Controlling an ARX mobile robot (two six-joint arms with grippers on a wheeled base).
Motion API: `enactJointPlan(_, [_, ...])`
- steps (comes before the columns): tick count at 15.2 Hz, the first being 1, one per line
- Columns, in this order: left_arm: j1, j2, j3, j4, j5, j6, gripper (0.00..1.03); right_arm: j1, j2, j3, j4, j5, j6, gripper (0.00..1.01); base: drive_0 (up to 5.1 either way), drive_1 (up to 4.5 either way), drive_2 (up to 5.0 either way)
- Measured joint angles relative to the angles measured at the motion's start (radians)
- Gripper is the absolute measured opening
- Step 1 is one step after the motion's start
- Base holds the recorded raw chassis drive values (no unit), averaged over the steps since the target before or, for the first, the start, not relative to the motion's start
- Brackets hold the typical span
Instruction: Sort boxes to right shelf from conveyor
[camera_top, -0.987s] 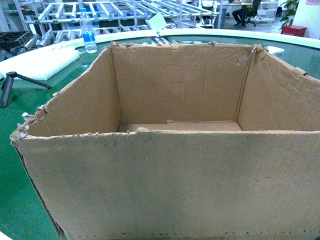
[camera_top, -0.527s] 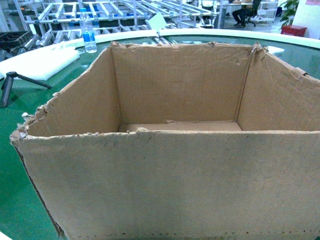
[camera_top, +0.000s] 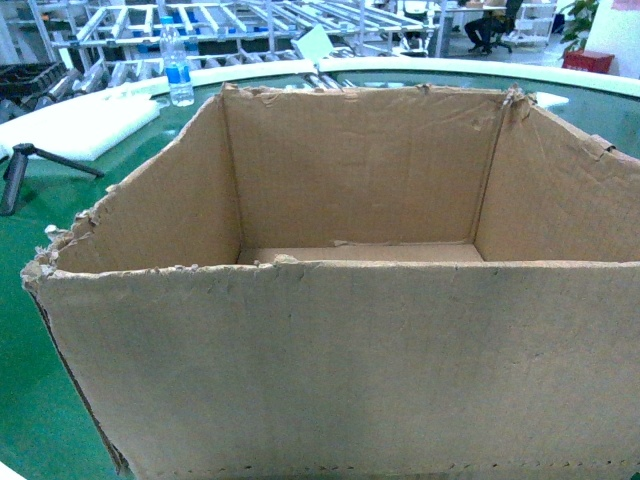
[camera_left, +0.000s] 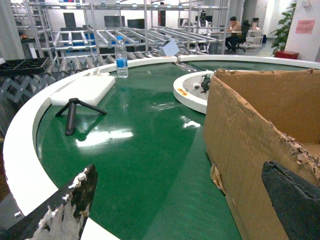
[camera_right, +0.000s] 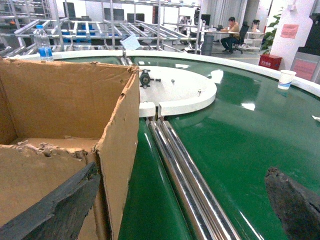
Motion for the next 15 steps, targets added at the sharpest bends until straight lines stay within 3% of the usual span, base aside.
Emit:
enactJointPlan(2, [0.003,0.041,0.002,0.039,0.003,0.000,0.98,-0.004,0.057,0.004,0.051,0.000,-0.003,0.98,0.0,0.00,0.0])
enactJointPlan(4, [-0.016,0.207,0.056,0.164,-0.007,0.000,0.98,-0.026,0.235,0.062,0.208,-0.007,-0.011,0.98,0.0,0.00,0.0])
enactJointPlan(5, [-0.038,0.297,0.111,0.234,-0.005,-0.002,0.98,-0.026,0.331,0.114,0.280,-0.006,-0.018,0.98,0.0,0.00,0.0])
enactJointPlan(6, [-0.109,0.541,0.259,0.330,-0.024,-0.003,0.98,0.007,0.563,0.234,0.335,-0.003,-0.043,0.98,0.0,0.00,0.0])
enactJointPlan(7, [-0.154,0.882,0.491,0.315,0.038,-0.069,0.98,0.099,0.886,0.442,0.299,0.024,-0.086,0.98,0.0,0.00,0.0])
enactJointPlan(8, [-0.157,0.933,0.531,0.299,0.028,-0.079,0.98,0.114,0.938,0.485,0.259,0.024,-0.088,0.98,0.0,0.00,0.0])
enactJointPlan(9, [-0.157,1.004,0.599,0.255,0.058,-0.111,0.98,0.124,1.011,0.539,0.214,0.028,-0.092,0.98,0.0,0.00,0.0])
enactJointPlan(12, [-0.179,1.171,0.752,0.168,0.149,-0.130,0.98,0.132,1.172,0.668,0.127,0.032,-0.074,0.98,0.0,0.00,0.0])
enactJointPlan(15, [-0.184,1.263,0.775,0.097,0.162,-0.152,0.98,0.133,1.217,0.683,0.102,0.039,-0.069,0.98,0.0,0.00,0.0])
